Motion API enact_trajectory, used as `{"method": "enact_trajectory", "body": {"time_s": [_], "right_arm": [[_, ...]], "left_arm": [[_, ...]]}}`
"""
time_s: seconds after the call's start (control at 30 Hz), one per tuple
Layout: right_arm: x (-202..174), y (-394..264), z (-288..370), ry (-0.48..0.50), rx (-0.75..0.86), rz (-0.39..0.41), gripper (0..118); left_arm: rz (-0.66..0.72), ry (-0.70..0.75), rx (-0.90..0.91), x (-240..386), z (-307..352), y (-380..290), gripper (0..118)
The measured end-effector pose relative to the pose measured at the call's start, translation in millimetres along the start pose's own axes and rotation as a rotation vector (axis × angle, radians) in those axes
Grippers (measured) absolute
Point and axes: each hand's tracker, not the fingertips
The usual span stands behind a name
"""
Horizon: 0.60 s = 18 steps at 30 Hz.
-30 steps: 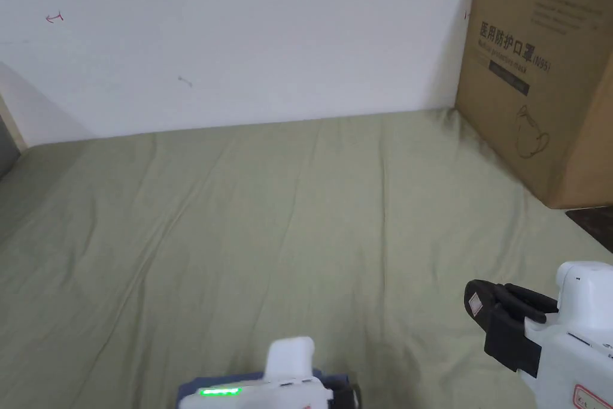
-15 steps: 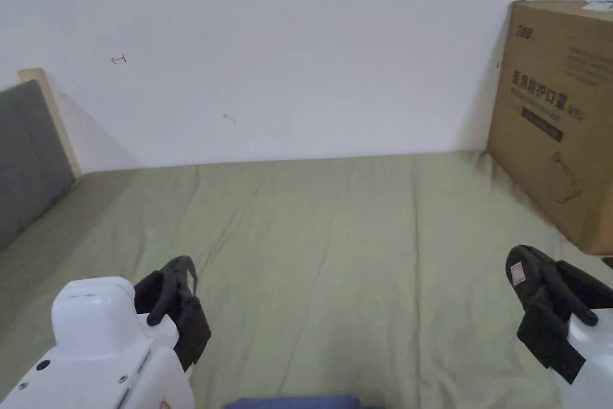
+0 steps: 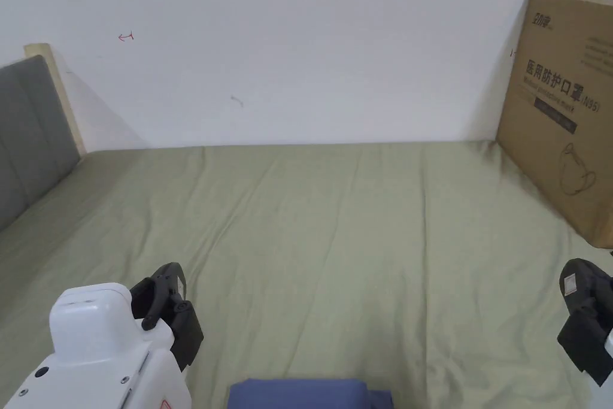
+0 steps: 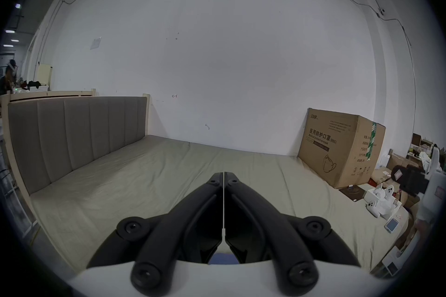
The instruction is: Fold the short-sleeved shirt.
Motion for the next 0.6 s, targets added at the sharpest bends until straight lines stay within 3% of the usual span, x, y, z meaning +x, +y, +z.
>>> {"method": "enact_trajectory", "body": {"time_s": [0.03, 0.13, 0.23, 0.3, 0.37, 0.5, 0.53, 0.6], "right_arm": [[-3.3, 0.2, -1.4, 0.009, 0.001, -0.003, 0], [-16.1, -13.7, -23.5, 0.161, -0.128, -0.051, 0], [-30.5, -51.2, -75.4, 0.425, -0.542, -0.213, 0], [-40.5, -95.6, -112.5, 0.506, -0.865, -0.307, 0], [-48.7, -143.0, -127.8, 0.5, -1.047, -0.311, 0], [-47.7, -197.1, -137.1, 0.435, -1.163, -0.212, 0], [-43.0, -205.9, -139.3, 0.425, -1.183, -0.213, 0], [-31.5, -212.2, -139.3, 0.459, -1.173, -0.315, 0]], "left_arm": [[-0.004, -0.004, -0.007, -1.6, -1.4, -0.5, 0], [0.013, -0.054, -0.093, -11.0, -8.5, -1.2, 0], [0.094, -0.116, -0.245, -29.8, -23.4, -7.3, 0], [0.185, -0.149, -0.346, -47.6, -32.8, -16.1, 0], [0.256, -0.149, -0.433, -65.6, -42.2, -29.7, 0], [0.39, -0.188, -0.617, -99.8, -62.6, -57.0, 1], [0.438, -0.209, -0.653, -108.9, -67.3, -65.9, 6], [0.553, -0.271, -0.708, -129.6, -78.8, -83.6, 41]]}}
